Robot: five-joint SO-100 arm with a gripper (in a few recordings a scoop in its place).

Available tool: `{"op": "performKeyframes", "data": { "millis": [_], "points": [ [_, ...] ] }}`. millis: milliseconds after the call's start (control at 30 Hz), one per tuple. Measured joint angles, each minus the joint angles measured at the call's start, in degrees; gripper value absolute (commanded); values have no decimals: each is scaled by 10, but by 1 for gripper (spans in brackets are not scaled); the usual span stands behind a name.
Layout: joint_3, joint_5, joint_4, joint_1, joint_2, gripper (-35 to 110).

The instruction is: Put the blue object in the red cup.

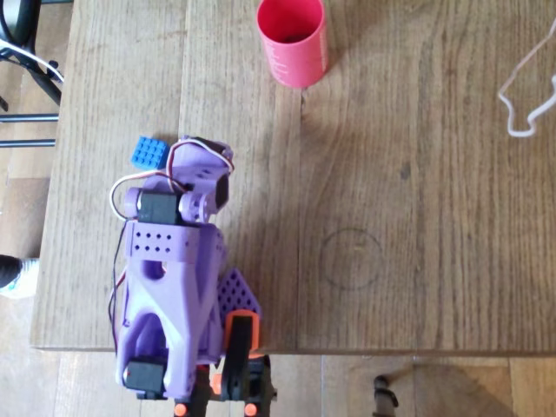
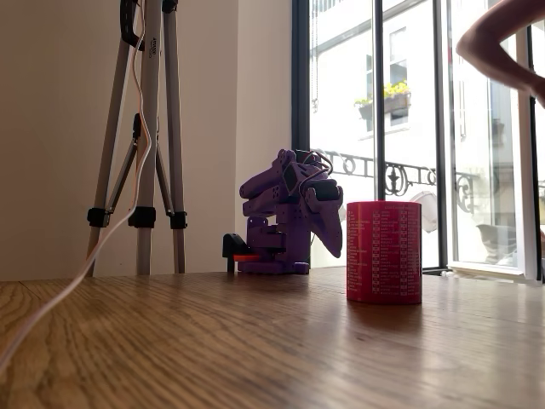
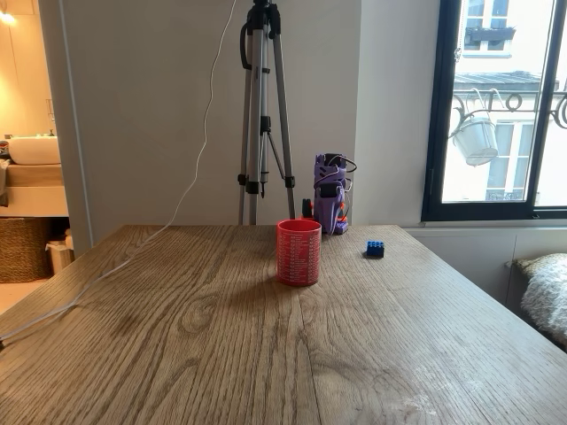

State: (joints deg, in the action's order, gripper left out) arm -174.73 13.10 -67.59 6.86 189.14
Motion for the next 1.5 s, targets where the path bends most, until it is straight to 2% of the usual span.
{"op": "performKeyframes", "data": {
  "millis": [1133,1333,1500],
  "points": [
    [0,-11,0,-16,0,1],
    [35,-105,4,-8,-71,1],
    [79,-118,1,-11,-125,1]
  ]
}}
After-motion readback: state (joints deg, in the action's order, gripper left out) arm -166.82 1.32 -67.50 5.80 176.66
